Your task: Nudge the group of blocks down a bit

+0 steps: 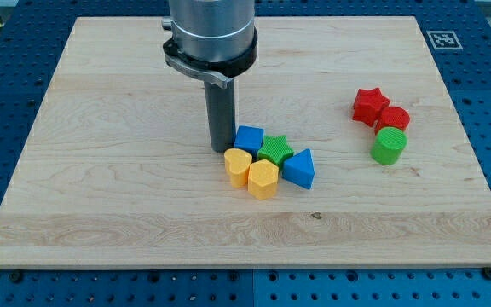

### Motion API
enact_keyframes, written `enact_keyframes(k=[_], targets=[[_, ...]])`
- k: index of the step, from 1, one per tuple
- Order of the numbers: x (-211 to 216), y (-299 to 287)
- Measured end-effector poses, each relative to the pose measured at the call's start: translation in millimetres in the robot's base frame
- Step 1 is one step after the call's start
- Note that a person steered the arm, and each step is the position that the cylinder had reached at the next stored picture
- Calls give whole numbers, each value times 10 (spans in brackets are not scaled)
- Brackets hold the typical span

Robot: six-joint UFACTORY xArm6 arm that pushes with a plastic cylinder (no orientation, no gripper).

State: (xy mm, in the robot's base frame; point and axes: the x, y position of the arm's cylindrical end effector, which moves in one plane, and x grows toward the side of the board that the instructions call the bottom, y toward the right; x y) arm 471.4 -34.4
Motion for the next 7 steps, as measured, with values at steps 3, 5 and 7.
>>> enact_keyframes(k=[3, 5, 7], targets=[[-1431, 676], [-1513, 2233], [-1133, 2946]])
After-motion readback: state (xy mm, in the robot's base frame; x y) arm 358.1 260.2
